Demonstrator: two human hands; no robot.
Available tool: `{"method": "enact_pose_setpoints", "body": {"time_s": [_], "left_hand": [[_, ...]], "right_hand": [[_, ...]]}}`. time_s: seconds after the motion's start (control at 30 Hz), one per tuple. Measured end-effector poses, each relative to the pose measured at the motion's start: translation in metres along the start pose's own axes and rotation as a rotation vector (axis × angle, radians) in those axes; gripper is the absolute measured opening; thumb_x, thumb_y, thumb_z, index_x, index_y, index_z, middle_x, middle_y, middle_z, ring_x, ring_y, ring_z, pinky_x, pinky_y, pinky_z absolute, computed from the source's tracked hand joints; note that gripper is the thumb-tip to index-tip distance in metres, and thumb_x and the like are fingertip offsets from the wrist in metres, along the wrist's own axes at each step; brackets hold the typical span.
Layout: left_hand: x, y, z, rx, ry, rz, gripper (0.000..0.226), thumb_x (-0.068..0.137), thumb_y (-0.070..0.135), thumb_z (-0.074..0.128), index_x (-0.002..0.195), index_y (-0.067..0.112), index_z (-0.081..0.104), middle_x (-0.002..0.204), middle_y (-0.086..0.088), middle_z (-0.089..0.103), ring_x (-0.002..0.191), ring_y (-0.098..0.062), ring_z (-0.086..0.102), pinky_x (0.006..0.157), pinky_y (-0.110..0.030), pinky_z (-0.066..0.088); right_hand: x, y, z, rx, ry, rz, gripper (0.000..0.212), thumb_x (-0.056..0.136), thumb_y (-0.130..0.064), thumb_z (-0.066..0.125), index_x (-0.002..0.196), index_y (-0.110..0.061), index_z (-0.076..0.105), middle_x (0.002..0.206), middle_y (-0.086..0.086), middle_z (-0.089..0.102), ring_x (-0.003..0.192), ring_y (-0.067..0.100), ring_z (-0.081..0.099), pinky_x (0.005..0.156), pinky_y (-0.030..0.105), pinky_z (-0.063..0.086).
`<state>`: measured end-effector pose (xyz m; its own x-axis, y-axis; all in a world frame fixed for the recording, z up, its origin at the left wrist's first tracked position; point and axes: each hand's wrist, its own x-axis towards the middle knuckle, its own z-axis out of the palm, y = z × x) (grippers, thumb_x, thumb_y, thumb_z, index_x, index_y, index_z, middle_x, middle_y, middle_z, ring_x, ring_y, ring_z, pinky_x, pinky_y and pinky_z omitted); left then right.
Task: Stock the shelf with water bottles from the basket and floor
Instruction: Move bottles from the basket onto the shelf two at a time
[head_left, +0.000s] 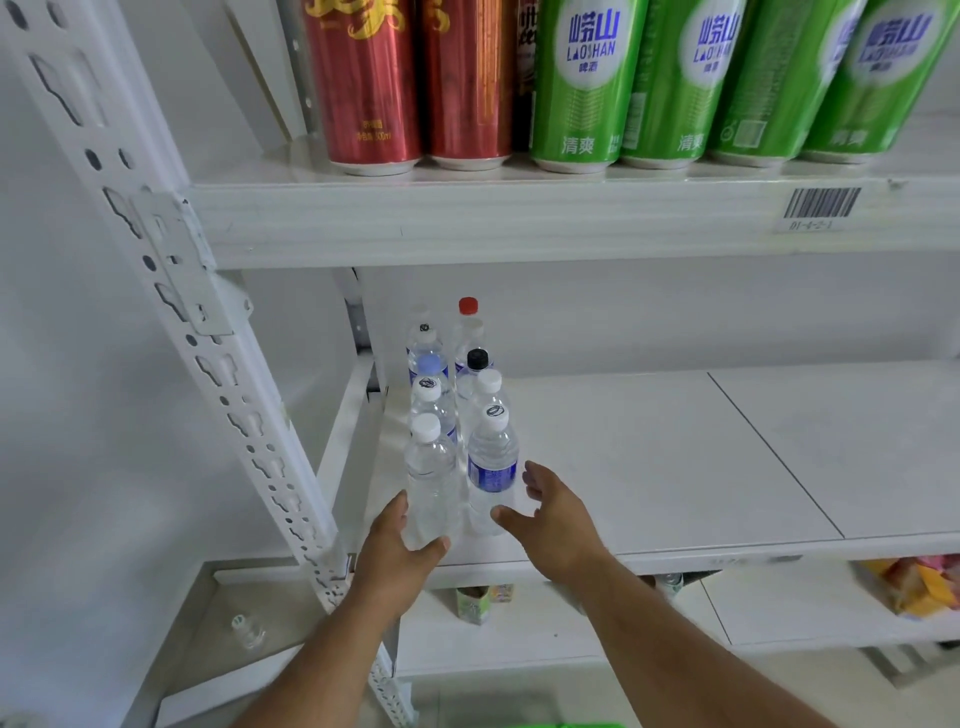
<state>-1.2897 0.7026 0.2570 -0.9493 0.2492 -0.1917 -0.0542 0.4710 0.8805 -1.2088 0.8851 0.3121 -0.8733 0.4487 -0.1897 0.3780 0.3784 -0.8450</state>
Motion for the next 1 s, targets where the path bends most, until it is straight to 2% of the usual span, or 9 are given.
{"method": "enact_pose_setpoints", "body": {"time_s": [0.23,0.37,0.5,0.67,0.77,1.0], "left_hand": [[-0.038,-0.001,-0.001,0.075,0.026,-0.024,0.087,0.081,0.034,0.076,0.153,0.025,0.027,0.156,0.001,0.035,0.142,-0.016,0.037,0.114,-0.040,0.036],[-0.073,0.004,0.008,0.130,0.011,-0.025,0.081,0.084,0.027,0.073,0.152,0.024,0.029,0.153,-0.004,0.037,0.137,-0.018,0.043,0.106,-0.029,0.038],[-0.115,-0.006,0.024,0.376,-0.011,-0.033,0.083,0.083,0.035,0.072,0.152,0.016,0.031,0.154,-0.007,0.038,0.138,-0.022,0.043,0.110,-0.028,0.035],[-0.172,-0.043,0.061,0.586,-0.180,-0.108,0.086,0.075,0.049,0.068,0.148,0.017,0.038,0.153,-0.008,0.041,0.136,-0.026,0.045,0.112,-0.035,0.038],[-0.204,-0.073,0.087,0.681,-0.289,-0.152,0.080,0.083,0.038,0.069,0.151,0.017,0.033,0.156,-0.007,0.034,0.141,-0.027,0.037,0.115,-0.033,0.032],[-0.236,-0.151,0.126,0.727,-0.481,-0.272,0.080,0.084,0.039,0.067,0.153,0.020,0.030,0.157,-0.005,0.033,0.141,-0.026,0.037,0.115,-0.030,0.032]], "right_hand": [[-0.039,0.002,-0.012,-0.143,-0.045,-0.048,0.077,0.090,-0.039,0.069,0.154,-0.021,0.031,0.154,-0.005,0.041,0.139,0.014,0.042,0.108,0.026,0.035],[-0.067,0.011,-0.027,-0.261,-0.120,-0.092,0.075,0.093,-0.041,0.065,0.155,-0.020,0.029,0.156,-0.002,0.038,0.142,0.019,0.038,0.112,0.029,0.032],[-0.094,0.047,-0.036,-0.557,-0.193,-0.180,0.075,0.094,-0.050,0.059,0.153,-0.014,0.030,0.157,0.007,0.036,0.141,0.028,0.037,0.113,0.036,0.030],[-0.133,0.130,-0.027,-0.796,-0.355,-0.205,0.085,0.091,-0.059,0.054,0.155,-0.011,0.025,0.162,0.011,0.026,0.148,0.029,0.025,0.121,0.043,0.023],[-0.156,0.178,-0.021,-0.823,-0.451,-0.147,0.086,0.092,-0.056,0.056,0.157,-0.012,0.020,0.165,0.011,0.016,0.151,0.028,0.018,0.121,0.043,0.025],[-0.191,0.257,0.010,-0.849,-0.591,0.021,0.083,0.094,-0.052,0.057,0.157,-0.014,0.019,0.167,0.007,0.010,0.152,0.027,0.015,0.120,0.042,0.026]]}}
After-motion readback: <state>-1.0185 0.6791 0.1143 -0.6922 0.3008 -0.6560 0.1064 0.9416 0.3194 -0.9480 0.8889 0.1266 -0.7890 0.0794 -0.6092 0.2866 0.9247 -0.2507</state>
